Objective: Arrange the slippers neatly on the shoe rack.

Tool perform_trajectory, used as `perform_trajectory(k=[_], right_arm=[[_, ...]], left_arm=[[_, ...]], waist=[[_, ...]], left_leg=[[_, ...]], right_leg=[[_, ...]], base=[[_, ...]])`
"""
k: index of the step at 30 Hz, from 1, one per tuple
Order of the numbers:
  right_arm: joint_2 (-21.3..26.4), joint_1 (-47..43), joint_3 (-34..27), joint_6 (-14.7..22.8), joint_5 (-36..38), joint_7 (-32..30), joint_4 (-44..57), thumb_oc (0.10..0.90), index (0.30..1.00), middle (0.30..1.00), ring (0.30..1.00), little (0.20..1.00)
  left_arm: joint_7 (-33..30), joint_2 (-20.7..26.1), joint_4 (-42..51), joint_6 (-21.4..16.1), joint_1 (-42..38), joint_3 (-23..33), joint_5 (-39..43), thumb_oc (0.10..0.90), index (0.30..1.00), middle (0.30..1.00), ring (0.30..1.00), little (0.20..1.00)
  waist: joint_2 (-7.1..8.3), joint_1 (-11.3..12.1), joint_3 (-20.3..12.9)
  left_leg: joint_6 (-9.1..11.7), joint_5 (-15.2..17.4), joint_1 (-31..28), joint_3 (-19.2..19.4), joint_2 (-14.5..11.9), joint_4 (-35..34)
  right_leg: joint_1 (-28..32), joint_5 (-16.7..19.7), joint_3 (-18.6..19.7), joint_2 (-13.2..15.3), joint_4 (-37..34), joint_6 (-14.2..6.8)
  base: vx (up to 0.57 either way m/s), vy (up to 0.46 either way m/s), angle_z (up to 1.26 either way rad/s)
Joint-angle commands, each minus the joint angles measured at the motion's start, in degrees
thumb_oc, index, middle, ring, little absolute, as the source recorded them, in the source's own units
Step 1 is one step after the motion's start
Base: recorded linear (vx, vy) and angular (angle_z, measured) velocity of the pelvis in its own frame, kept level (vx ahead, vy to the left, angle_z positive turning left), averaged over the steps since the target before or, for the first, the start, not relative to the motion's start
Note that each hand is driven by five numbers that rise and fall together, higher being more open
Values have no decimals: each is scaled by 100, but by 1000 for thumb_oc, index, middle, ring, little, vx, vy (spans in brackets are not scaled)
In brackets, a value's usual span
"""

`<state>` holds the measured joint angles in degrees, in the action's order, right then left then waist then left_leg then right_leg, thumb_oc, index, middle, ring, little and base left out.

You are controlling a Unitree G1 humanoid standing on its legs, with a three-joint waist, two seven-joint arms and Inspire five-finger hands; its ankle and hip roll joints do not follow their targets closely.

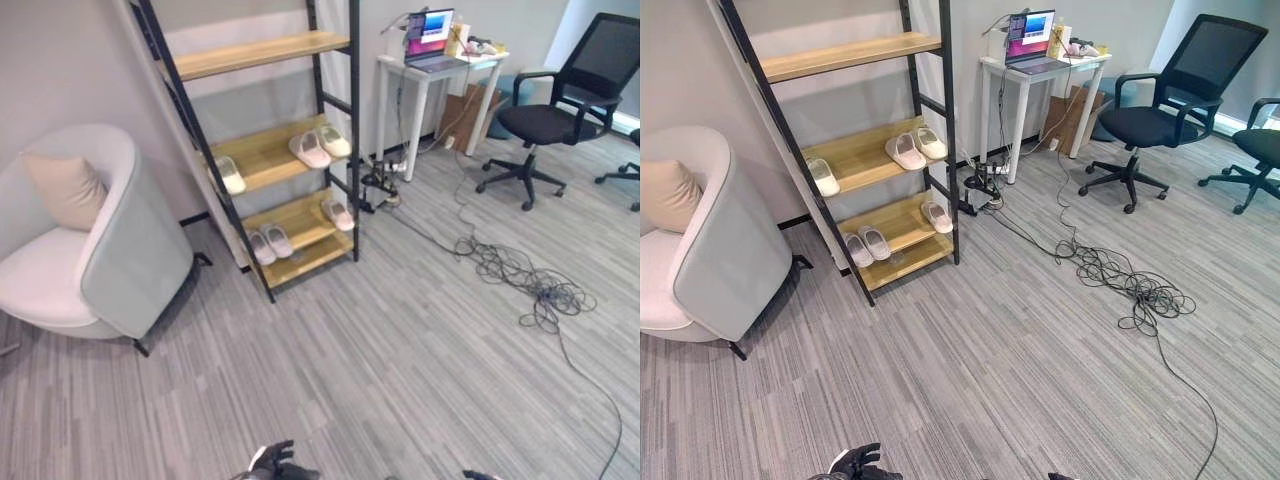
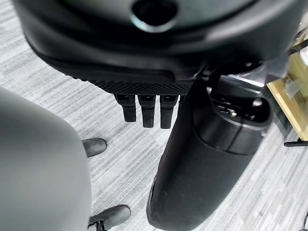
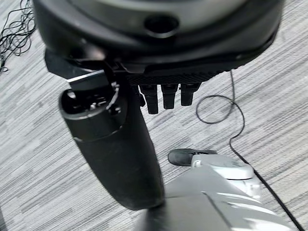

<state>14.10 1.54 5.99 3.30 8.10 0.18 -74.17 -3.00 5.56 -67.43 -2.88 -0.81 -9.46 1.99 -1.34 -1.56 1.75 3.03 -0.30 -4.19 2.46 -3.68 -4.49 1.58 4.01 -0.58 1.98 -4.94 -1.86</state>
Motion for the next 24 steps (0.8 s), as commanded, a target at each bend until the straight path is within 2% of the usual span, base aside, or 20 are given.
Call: perform_trajectory(k=[1, 10, 14, 18, 22, 24], right_arm=[[-71, -68, 48, 46, 86, -5, -243, 800, 900, 900, 900, 900], [-67, -75, 84, 47, 16, -19, -261, 800, 900, 900, 900, 900], [8, -113, 117, 76, -39, -34, -151, 800, 900, 900, 900, 900], [134, -131, 71, 116, -36, -81, 41, 800, 900, 900, 900, 900], [261, -172, -49, 161, 29, -149, 210, 800, 900, 900, 900, 900], [289, -162, -77, 153, 11, -165, 195, 800, 900, 900, 900, 900]], left_arm=[[13, -39, -122, -224, -304, -72, 52, 800, 900, 900, 900, 900], [0, -22, -166, -214, -315, -45, 52, 800, 900, 900, 900, 900], [-6, 28, -197, -215, -347, 2, 64, 800, 900, 900, 900, 900], [18, 108, -188, -220, -398, 43, 120, 800, 900, 900, 900, 900], [-4, 131, -333, -237, -403, 52, 144, 800, 900, 900, 900, 900], [0, 134, -448, -252, -344, 88, 185, 800, 900, 900, 900, 900]], waist=[[209, -13, -280], [223, -13, -221], [235, 0, -132], [313, 16, 29], [410, 74, 172], [433, 143, 198]], left_leg=[[174, -103, 33, 751, 176, -51], [179, -76, -67, 716, 139, -51], [217, -186, -180, 680, 77, 83], [329, -198, 346, 576, -48, 1235], [359, -414, 1062, 503, -239, 2496], [298, -385, 1413, 533, -171, 2633]], right_leg=[[259, 147, -405, 83, -6, -422], [336, 98, -440, 38, -6, -391], [402, 104, -406, -2, 7, -336], [378, 118, -383, 14, 84, -261], [441, 140, -359, 71, 46, -183], [518, 110, -295, 68, 4, -179]], base=[[0, 0, 0], [20, -41, 1], [33, -99, 0], [-12, -103, 10], [32, -97, 26], [167, -50, 1]])
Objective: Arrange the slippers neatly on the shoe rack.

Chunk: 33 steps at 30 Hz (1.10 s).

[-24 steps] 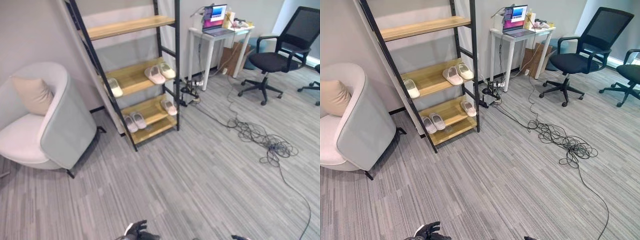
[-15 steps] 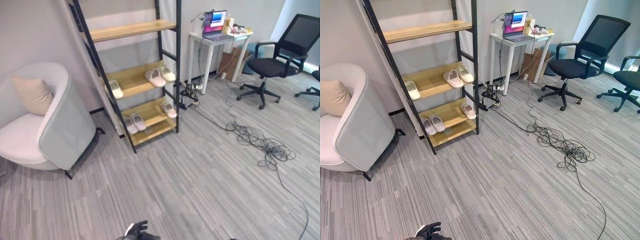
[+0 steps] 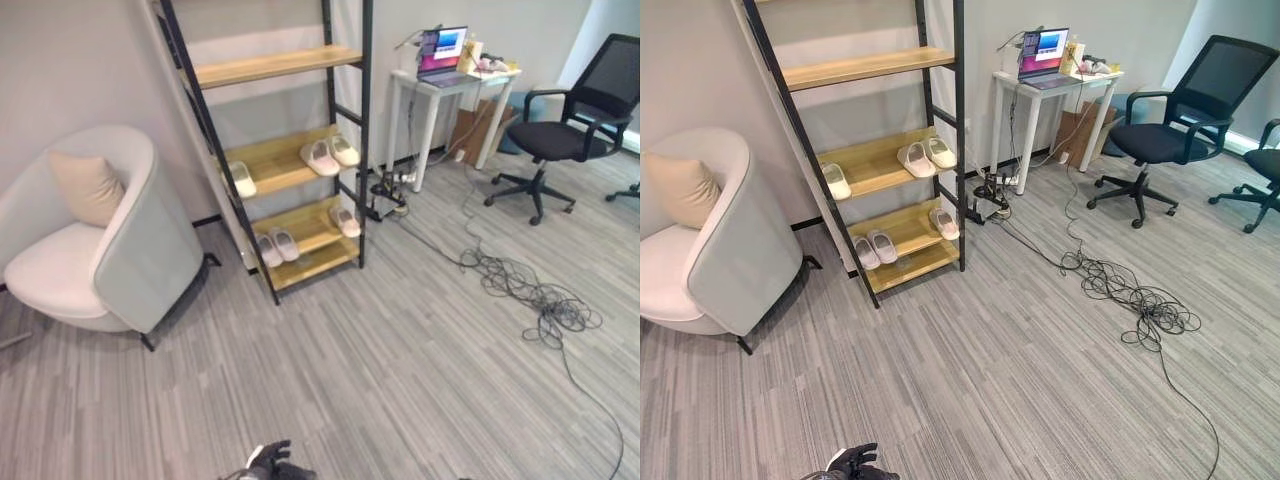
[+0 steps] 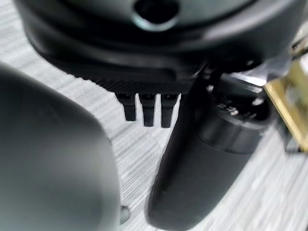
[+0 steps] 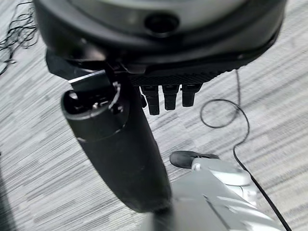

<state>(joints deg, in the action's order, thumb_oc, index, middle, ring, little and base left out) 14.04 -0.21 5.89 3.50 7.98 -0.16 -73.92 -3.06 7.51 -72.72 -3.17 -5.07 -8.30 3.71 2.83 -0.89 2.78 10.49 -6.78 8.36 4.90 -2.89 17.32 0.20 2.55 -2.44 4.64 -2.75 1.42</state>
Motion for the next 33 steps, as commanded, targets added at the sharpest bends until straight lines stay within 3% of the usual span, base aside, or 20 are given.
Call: perform_trajectory(k=[1, 4, 7, 10, 13, 15, 16, 17, 20, 21, 23, 24, 25, 27, 28, 29, 31, 33], right_arm=[[297, 5, -54, 135, -12, -135, 153, 800, 900, 900, 900, 900], [275, 3, -44, 128, -41, -116, 156, 800, 900, 900, 900, 900], [293, -34, -35, 128, -47, -88, 273, 800, 900, 900, 900, 900], [228, -51, -1, 134, -72, -60, 248, 800, 900, 900, 900, 900], [164, -176, 114, 156, -140, -3, 224, 800, 900, 900, 900, 900], [100, -264, 219, 153, -212, 52, 229, 800, 900, 900, 900, 900], [104, -310, 244, 149, -227, 69, 240, 800, 900, 900, 900, 900], [89, -357, 273, 156, -249, 76, 264, 800, 900, 900, 900, 900], [37, -339, 284, 154, -268, 85, 335, 800, 900, 900, 900, 900], [34, -290, 291, 156, -286, 82, 358, 800, 900, 900, 900, 900], [58, -295, 297, 152, -282, 84, 364, 800, 900, 900, 900, 900], [94, -349, 347, 132, -278, 78, 376, 800, 900, 900, 900, 900], [98, -348, 351, 132, -277, 78, 376, 800, 900, 900, 900, 900], [78, -344, 402, 112, -275, 100, 433, 800, 900, 900, 900, 900], [90, -317, 422, 88, -259, 115, 460, 800, 900, 900, 900, 900], [94, -289, 436, 67, -246, 134, 473, 800, 900, 900, 900, 900], [135, -200, 409, 45, -200, 164, 437, 800, 900, 900, 900, 900], [160, -177, 404, 52, -218, 177, 437, 800, 900, 900, 900, 900]], left_arm=[[32, -55, -4, -217, 138, 59, 64, 800, 900, 900, 900, 900], [52, -61, -73, -210, 191, 164, 113, 800, 900, 900, 900, 900], [82, -44, -5, -197, 245, 256, 181, 800, 900, 900, 900, 900], [96, -39, -54, -174, 304, 314, 156, 800, 900, 900, 900, 900], [54, -54, -87, -165, 303, 324, 98, 800, 900, 900, 900, 900], [58, -50, -61, -181, 286, 288, 81, 800, 900, 900, 900, 900], [58, -59, -49, -181, 265, 280, 86, 800, 900, 900, 900, 900], [50, -66, -39, -185, 222, 253, 76, 800, 900, 900, 900, 900], [32, -48, 21, -174, 161, 196, 56, 800, 900, 900, 900, 900], [11, -39, 74, -184, 161, 236, 55, 800, 900, 900, 900, 900], [15, -33, 102, -182, 155, 236, 69, 800, 900, 900, 900, 900], [26, -39, 131, -192, 185, 235, 60, 800, 900, 900, 900, 900], [26, -43, 133, -191, 189, 237, 60, 800, 900, 900, 900, 900], [13, -29, 78, -207, 212, 231, 59, 800, 900, 900, 900, 900], [17, -23, 60, -212, 220, 210, 79, 800, 900, 900, 900, 900], [20, 6, 20, -221, 221, 164, 105, 800, 900, 900, 900, 900], [52, -56, -51, -239, 264, 173, 147, 800, 900, 900, 900, 900], [86, -92, -59, -252, 270, 235, 253, 800, 900, 900, 900, 900]], waist=[[53, 206, 87], [69, 385, 83], [3, 593, 109], [0, 639, -3], [18, 715, -85], [1, 767, -63], [-82, 763, -40], [-200, 716, 7], [-460, 559, 99], [-462, 451, 121], [-449, 406, 103], [-392, 280, 131], [-410, 266, 162], [-322, 53, 204], [-377, -13, 256], [-347, -103, 270], [-341, -74, 205], [-275, -94, 126]], left_leg=[[-519, 337, 502, 313, -76, 273], [-566, 341, 804, 271, 137, -42], [-481, 79, 1060, 244, 211, -447], [-565, 179, 651, 193, 305, -817], [-686, 207, 287, 289, 370, -993], [-821, 257, -34, 290, 438, -1028], [-876, 270, -196, 254, 396, -1073], [-940, 296, -372, 200, 324, -1125], [-1048, 381, -872, 19, 205, -1293], [-1026, 485, -1197, -130, 235, -1435], [-1013, 540, -1268, -179, 257, -1496], [-984, 720, -1539, -323, 345, -1645], [-980, 742, -1592, -336, 329, -1655], [-972, 954, -1940, -570, 425, -1878], [-958, 1042, -2153, -667, 364, -1991], [-955, 1081, -2287, -758, 392, -2066], [-915, 1170, -2385, -779, 390, -2059], [-837, 999, -2275, -931, 402, -1775]], right_leg=[[713, 227, -13, -220, -225, -500], [826, 158, 124, -259, -225, -504], [1033, 113, 335, -337, -221, -490], [1110, 75, 429, -302, -86, -553], [935, 228, 393, -164, 754, -778], [542, 854, 330, -29, 1785, -1109], [306, 1145, 253, 6, 2326, -1186], [87, 1320, 135, 48, 2810, -1184], [-502, 1062, -329, 166, 3812, -1039], [-860, 840, -550, 369, 3485, -942], [-944, 786, -643, 431, 3104, -887], [-1223, 745, -686, 475, 2333, -840], [-1172, 714, -704, 464, 2340, -841], [-1615, 933, -420, 387, 1500, -893], [-1655, 1010, -297, 285, 1143, -940], [-1834, 1152, -154, 256, 995, -992], [-1556, 1199, -221, 257, 800, -1024], [-1546, 1254, -130, 171, 947, -922]], base=[[254, -18, -10], [181, 15, -20], [248, 52, -18], [247, 85, -42], [241, 98, -88], [267, 117, -73], [254, 137, -27], [239, 159, -14], [330, 112, 0], [363, 16, 26], [359, -74, 32], [378, -108, 20], [414, -123, 7], [402, -120, 9], [438, -133, 13], [416, -165, 27], [248, -131, 59], [171, -122, 71]])
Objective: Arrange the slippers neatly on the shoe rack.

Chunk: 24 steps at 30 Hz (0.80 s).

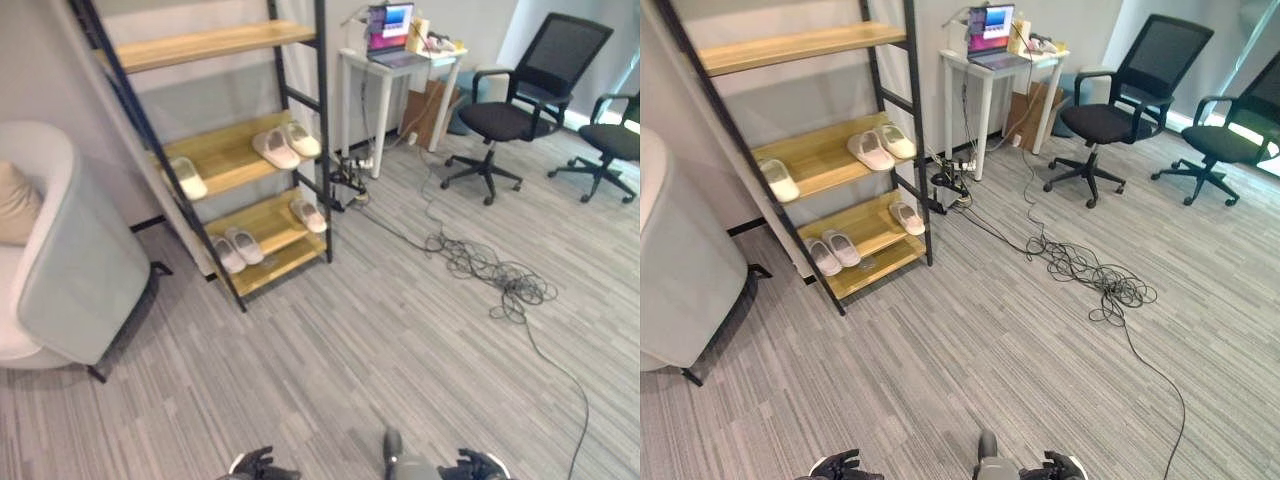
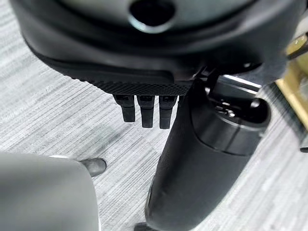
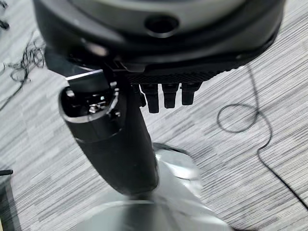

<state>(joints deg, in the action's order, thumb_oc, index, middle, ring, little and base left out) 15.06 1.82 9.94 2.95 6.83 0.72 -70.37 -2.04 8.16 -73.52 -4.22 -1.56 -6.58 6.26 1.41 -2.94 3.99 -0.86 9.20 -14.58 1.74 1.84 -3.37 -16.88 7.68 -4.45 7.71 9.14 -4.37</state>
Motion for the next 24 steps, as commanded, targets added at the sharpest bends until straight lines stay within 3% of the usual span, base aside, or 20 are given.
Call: perform_trajectory(k=[1, 3, 4, 5, 6, 7, 9, 12, 14, 17, 18, 19, 20, 21, 22, 23, 24], right_arm=[[89, -373, -16, 116, -89, 72, 53, 800, 900, 900, 900, 900], [134, -347, -46, 161, -82, 46, 1, 800, 900, 900, 900, 900], [162, -330, -73, 154, -45, 32, 9, 800, 900, 900, 900, 900], [178, -371, -53, 184, -10, -26, -16, 800, 900, 900, 900, 900], [177, -375, -55, 185, -10, -26, -17, 800, 900, 900, 900, 900], [186, -385, -61, 160, 8, -49, -25, 800, 900, 900, 900, 900], [174, -381, -84, 159, 43, -61, -51, 800, 900, 900, 900, 900], [94, -305, -125, 186, 108, -80, -44, 800, 900, 900, 900, 900], [37, -233, -173, 157, 121, -67, -32, 800, 900, 900, 900, 900], [19, -212, -175, 127, 121, -58, 16, 800, 900, 900, 900, 900], [4, -188, -188, 127, 114, -48, 58, 800, 900, 900, 900, 900], [-59, -188, -149, 145, 51, -28, 28, 800, 900, 900, 900, 900], [-60, -184, -147, 147, 50, -29, 27, 800, 900, 900, 900, 900], [-122, -168, -111, 188, -4, -25, -14, 800, 900, 900, 900, 900], [-166, -227, -22, 215, -73, 11, -1, 800, 900, 900, 900, 900], [-165, -230, -22, 215, -73, 11, -2, 800, 900, 900, 900, 900], [-187, -288, 41, 214, -102, 11, 9, 800, 900, 900, 900, 900]], left_arm=[[-13, -172, 37, -152, -93, 63, 23, 800, 900, 900, 900, 900], [16, -181, 65, -191, -97, 15, 37, 800, 900, 900, 900, 900], [25, -169, 105, -185, -101, -40, 54, 800, 900, 900, 900, 900], [13, -171, 198, -189, -134, -108, 66, 800, 900, 900, 900, 900], [13, -169, 198, -188, -137, -109, 67, 800, 900, 900, 900, 900], [-8, -137, 234, -191, -152, -175, 71, 800, 900, 900, 900, 900], [-15, -124, 245, -200, -174, -194, 80, 800, 900, 900, 900, 900], [-3, -83, 261, -213, -199, -237, 52, 800, 900, 900, 900, 900], [35, -59, 288, -165, -217, -255, 15, 800, 900, 900, 900, 900], [35, -68, 309, -129, -161, -303, -29, 800, 900, 900, 900, 900], [49, -64, 305, -125, -127, -296, -26, 800, 900, 900, 900, 900], [67, -82, 228, -114, -71, -226, -26, 800, 900, 900, 900, 900], [67, -82, 228, -114, -66, -225, -27, 800, 900, 900, 900, 900], [67, -104, 166, -134, -42, -231, -57, 800, 900, 900, 900, 900], [79, -86, 176, -127, -71, -197, -42, 800, 900, 900, 900, 900], [79, -86, 176, -127, -73, -196, -42, 800, 900, 900, 900, 900], [74, -84, 193, -122, -101, -198, -40, 800, 900, 900, 900, 900]], waist=[[-150, 120, -17], [-129, 128, -32], [-42, 126, 4], [159, 226, 146], [138, 217, 147], [324, 261, 224], [330, 305, 255], [331, 487, 260], [235, 611, 242], [182, 692, 251], [187, 728, 250], [156, 785, 78], [166, 784, 86], [220, 828, -6], [274, 854, -6], [266, 865, -19], [232, 850, 14]], left_leg=[[367, -717, 101, -652, -97, 514], [680, -1124, 428, -406, -282, 1545], [744, -1243, 815, -218, -445, 2320], [728, -1445, 1403, 29, -513, 3548], [733, -1411, 1445, 12, -536, 3618], [663, -1363, 1928, 401, -715, 4182], [643, -1264, 2251, 538, -805, 4241], [561, -1245, 2706, 847, -759, 3285], [581, -1399, 3065, 1220, -769, 2125], [645, -1672, 3330, 1552, -804, 1707], [673, -1721, 3408, 1534, -863, 1802], [586, -1569, 3059, 1446, -731, 1568], [582, -1563, 3036, 1452, -716, 1557], [509, -1507, 2941, 1453, -613, 1613], [297, -1331, 2700, 1456, -456, 1563], [301, -1353, 2710, 1463, -470, 1545], [208, -1293, 2491, 1447, -431, 1465]], right_leg=[[242, 694, 60, -180, -256, -300], [551, 553, -47, -208, -374, -228], [688, 483, -34, -164, -409, -138], [1037, 301, -58, -106, -511, 48], [1030, 301, -75, -126, -506, 52], [1335, 119, -103, -70, -572, 165], [1495, 30, -126, -114, -614, 193], [1947, -173, -170, -283, -739, 205], [2340, -377, -117, -471, -866, 185], [2681, -498, -54, -560, -925, 162], [2745, -502, -1, -546, -886, 141], [2850, -555, 47, -522, -791, -1], [2868, -565, 47, -507, -791, -7], [2923, -452, 60, -401, -613, -127], [2671, 105, 92, -258, 368, -396], [2651, 127, 103, -271, 357, -390], [2428, 458, 73, -207, 927, -501]], base=[[181, -169, 36], [245, -186, 14], [302, -300, 14], [191, -242, 12], [297, -337, 10], [257, -194, 2], [255, -122, 24], [335, -14, 30], [445, 58, 28], [353, 72, 27], [545, 151, 20], [409, 129, 4], [430, 146, -30], [315, 152, -57], [306, 147, -57], [280, 174, -43], [205, 110, -31]])
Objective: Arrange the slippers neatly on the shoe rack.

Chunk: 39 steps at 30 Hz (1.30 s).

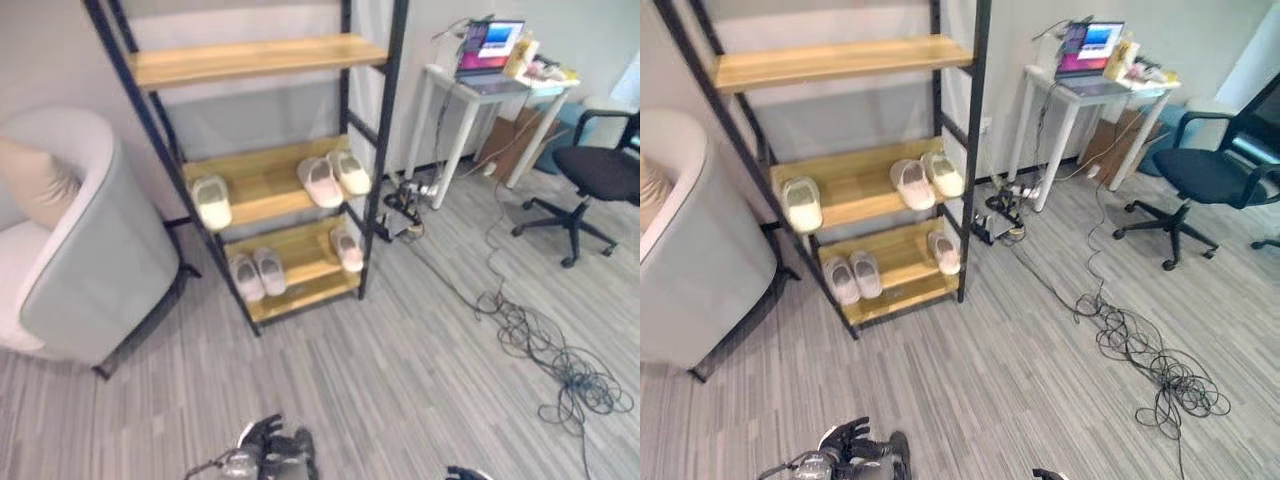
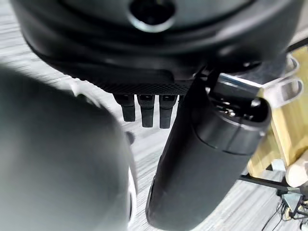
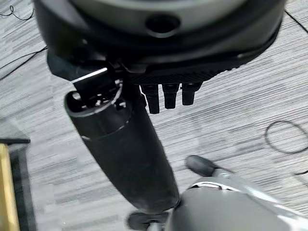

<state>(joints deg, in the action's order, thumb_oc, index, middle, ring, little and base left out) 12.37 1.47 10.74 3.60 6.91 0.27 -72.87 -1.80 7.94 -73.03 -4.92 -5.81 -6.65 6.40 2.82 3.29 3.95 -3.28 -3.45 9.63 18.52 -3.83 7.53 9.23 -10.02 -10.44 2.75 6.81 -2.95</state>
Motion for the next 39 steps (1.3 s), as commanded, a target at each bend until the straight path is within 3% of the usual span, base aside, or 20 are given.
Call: perform_trajectory(k=[1, 3, 4, 5, 6, 7, 10, 11, 13, 17, 18, 19, 20, 23, 26, 28, 32, 34, 36, 39], right_arm=[[58, -276, -3, 156, -131, 77, 299, 800, 900, 900, 900, 900], [40, -275, 8, 153, -138, 89, 336, 800, 900, 900, 900, 900], [20, -272, 16, 154, -173, 90, 390, 800, 900, 900, 900, 900], [47, -269, 14, 145, -158, 89, 406, 800, 900, 900, 900, 900], [48, -267, 18, 145, -157, 89, 407, 800, 900, 900, 900, 900], [75, -284, 28, 135, -133, 80, 431, 800, 900, 900, 900, 900], [93, -255, 29, 110, -102, 93, 483, 800, 900, 900, 900, 900], [124, -212, 26, 81, -80, 111, 501, 800, 900, 900, 900, 900], [184, -183, 68, 40, -89, 146, 515, 800, 900, 900, 900, 900], [154, -64, 40, 64, -109, 172, 459, 800, 900, 900, 900, 900], [184, -29, -10, 91, -97, 137, 381, 800, 900, 900, 900, 900], [187, -24, -9, 92, -97, 135, 379, 800, 900, 900, 900, 900], [228, -8, -44, 111, -58, 110, 398, 800, 900, 900, 900, 900], [248, -25, -58, 101, -31, 90, 355, 800, 900, 900, 900, 900], [263, -28, -69, 105, -4, 78, 316, 800, 900, 900, 900, 900], [262, -18, -69, 104, -5, 71, 313, 800, 900, 900, 900, 900], [235, 15, -65, 79, 21, 57, 326, 800, 900, 900, 900, 900], [188, 38, -55, 90, -1, 55, 324, 800, 900, 900, 900, 900], [121, 37, 7, 107, -76, 53, 224, 800, 900, 900, 900, 900], [121, -2, 45, 106, -126, 62, 169, 800, 900, 900, 900, 900]], left_arm=[[55, -62, 163, -64, 290, -214, -66, 800, 900, 900, 900, 900], [56, -40, 166, -64, 268, -237, -86, 800, 900, 900, 900, 900], [40, -15, 213, -68, 227, -276, -106, 800, 900, 900, 900, 900], [35, -29, 282, -71, 206, -273, -85, 800, 900, 900, 900, 900], [34, -30, 284, -69, 210, -271, -85, 800, 900, 900, 900, 900], [31, -19, 310, -77, 188, -311, -108, 800, 900, 900, 900, 900], [42, -18, 314, -88, 181, -343, -132, 800, 900, 900, 900, 900], [40, -12, 278, -86, 174, -331, -124, 800, 900, 900, 900, 900], [33, 11, 177, -99, 199, -369, -123, 800, 900, 900, 900, 900], [67, -31, 77, -105, 246, -375, -174, 800, 900, 900, 900, 900], [85, -49, 91, -97, 268, -357, -186, 800, 900, 900, 900, 900], [87, -52, 92, -97, 274, -359, -185, 800, 900, 900, 900, 900], [88, -67, 122, -92, 271, -330, -143, 800, 900, 900, 900, 900], [72, -74, 138, -84, 282, -338, -120, 800, 900, 900, 900, 900], [70, -84, 169, -71, 275, -376, -115, 800, 900, 900, 900, 900], [74, -96, 190, -69, 273, -391, -124, 800, 900, 900, 900, 900], [69, -84, 212, -44, 279, -438, -147, 800, 900, 900, 900, 900], [59, -80, 159, -48, 311, -410, -140, 800, 900, 900, 900, 900], [43, -110, 68, -30, 361, -346, -150, 800, 900, 900, 900, 900], [30, -109, 64, -35, 381, -304, -149, 800, 900, 900, 900, 900]], waist=[[29, 194, 27], [-56, 148, 45], [-222, 19, 58], [-239, -148, 72], [-228, -185, 99], [-204, -359, 112], [-159, -591, 179], [-110, -750, 208], [-143, -871, 234], [-74, -881, 38], [47, -840, -74], [-17, -832, -68], [115, -776, -34], [190, -736, -26], [247, -607, -23], [251, -566, -4], [249, -430, 127], [223, -410, 120], [146, -380, 13], [116, -334, -15]], left_leg=[[410, 30, -126, -273, 136, 296], [385, 65, -361, -330, 115, 176], [357, 121, -802, -532, 129, -70], [398, 200, -1147, -700, 231, -270], [400, 210, -1181, -734, 250, -276], [455, 288, -1449, -887, 350, -412], [497, 482, -1792, -1164, 432, -553], [513, 603, -1999, -1337, 477, -631], [530, 714, -2252, -1457, 406, -635], [690, 742, -2325, -1556, 299, -266], [842, 435, -2091, -1561, 238, 404], [851, 527, -2111, -1557, 170, 454], [937, 322, -1721, -1387, 16, 1317], [931, 335, -1526, -1174, -135, 1716], [745, 665, -1146, -947, 13, 1092], [716, 706, -1020, -855, 66, 869], [779, 312, -196, -365, 37, 520], [787, 308, -315, -371, 95, 435], [719, 369, -788, -530, 337, -169], [674, 375, -962, -499, 395, -332]], right_leg=[[-318, 2375, 559, 356, 1545, -699], [-510, 2384, 393, 452, 1897, -687], [-977, 2287, 160, 510, 2163, -542], [-1385, 2085, -28, 612, 1816, -448], [-1348, 2041, -58, 637, 1846, -452], [-1681, 1986, -114, 626, 1221, -351], [-1946, 2069, 58, 527, 497, -377], [-2211, 2264, 337, 478, 63, -462], [-2452, 2433, 393, 475, -29, -531], [-2077, 2467, 423, 345, -121, -470], [-1835, 2463, 386, 340, -283, -392], [-1798, 2418, 370, 275, -281, -397], [-1513, 2363, 388, 273, -391, -289], [-1279, 2238, 379, 225, -536, -172], [-981, 2042, 357, 191, -734, -154], [-901, 1965, 360, 175, -760, -168], [-558, 1780, 467, 79, -789, -117], [-514, 1757, 538, 13, -765, -144], [-497, 1740, 607, -33, -747, -214], [-511, 1709, 629, -15, -630, -252]], base=[[315, 155, -21], [288, 105, 19], [553, 73, 45], [559, 70, 37], [586, -59, 74], [437, -94, 89], [434, -116, 87], [266, -69, 66], [360, -111, 60], [233, -161, 55], [234, -199, 52], [256, -276, 41], [142, -134, 28], [139, -129, 8], [154, -52, -5], [109, 5, 18], [106, 22, 5], [124, 66, -7], [161, 111, -30], [73, 99, -47]])
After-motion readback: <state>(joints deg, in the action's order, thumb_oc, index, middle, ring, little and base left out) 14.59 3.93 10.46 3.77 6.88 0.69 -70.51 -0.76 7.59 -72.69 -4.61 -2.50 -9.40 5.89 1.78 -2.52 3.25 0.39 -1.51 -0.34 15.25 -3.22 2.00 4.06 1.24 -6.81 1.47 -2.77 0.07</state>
